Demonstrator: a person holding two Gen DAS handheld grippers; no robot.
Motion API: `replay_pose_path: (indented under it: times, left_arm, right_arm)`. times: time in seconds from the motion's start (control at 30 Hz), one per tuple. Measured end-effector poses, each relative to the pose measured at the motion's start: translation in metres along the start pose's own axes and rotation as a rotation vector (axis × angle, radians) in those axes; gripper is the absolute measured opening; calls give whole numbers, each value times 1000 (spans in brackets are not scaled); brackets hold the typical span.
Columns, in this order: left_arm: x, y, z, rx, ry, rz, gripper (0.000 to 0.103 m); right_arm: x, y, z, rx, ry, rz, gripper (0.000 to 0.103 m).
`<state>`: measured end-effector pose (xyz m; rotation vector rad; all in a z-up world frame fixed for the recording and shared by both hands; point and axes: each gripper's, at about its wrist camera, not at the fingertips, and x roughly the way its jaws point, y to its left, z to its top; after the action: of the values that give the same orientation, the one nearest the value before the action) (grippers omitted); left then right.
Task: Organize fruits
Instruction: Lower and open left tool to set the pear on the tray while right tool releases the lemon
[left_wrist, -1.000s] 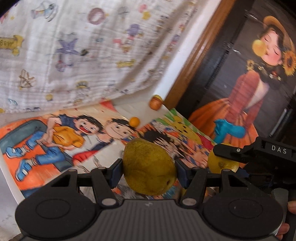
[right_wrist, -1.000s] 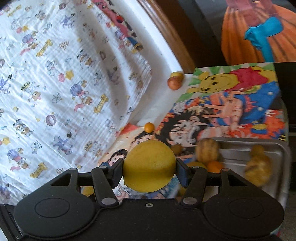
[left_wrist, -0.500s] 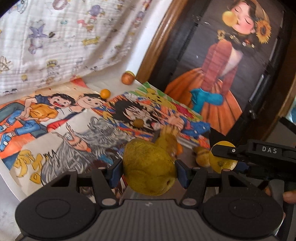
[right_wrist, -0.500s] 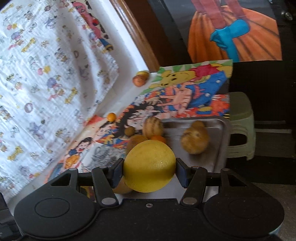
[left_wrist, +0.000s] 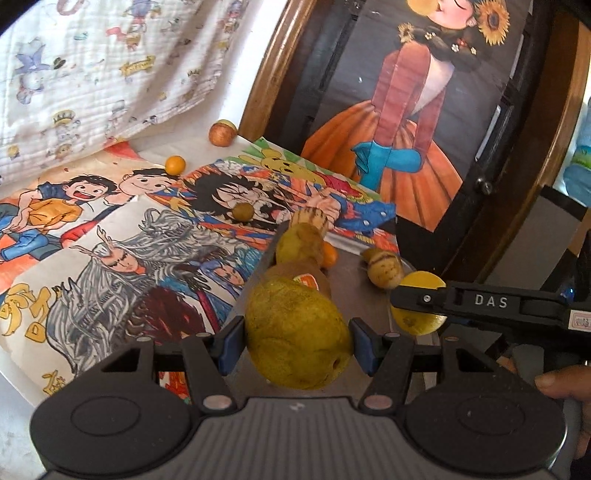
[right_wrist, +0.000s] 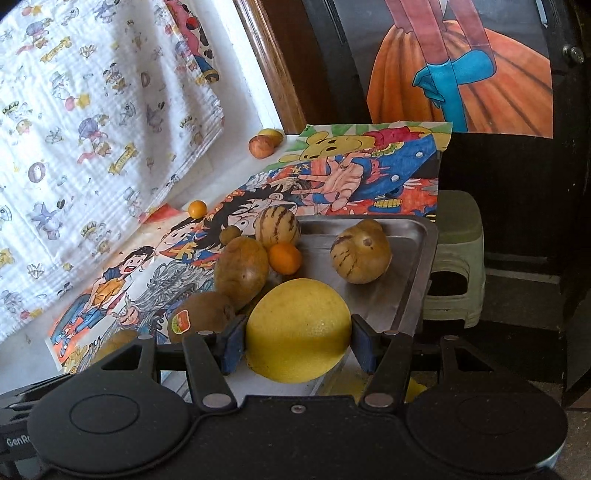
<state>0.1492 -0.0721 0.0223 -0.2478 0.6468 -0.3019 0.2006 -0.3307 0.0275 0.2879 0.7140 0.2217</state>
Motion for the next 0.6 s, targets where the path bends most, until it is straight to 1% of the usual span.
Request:
replay_pose_path:
  times: [0.33,0.5,0.6]
  left_arm:
    - [7,-2,-5,24,26,17,64]
    - [13,-3,-7,29,46,24,64]
    - [18,-1,-8,31,68,34,64]
  right_arm:
    - [14,-7,0,35,-6,-15,60]
    - [21,-2,-2,-26,-22,-61,60]
    - [25,0,-2,-47,-25,-74,60]
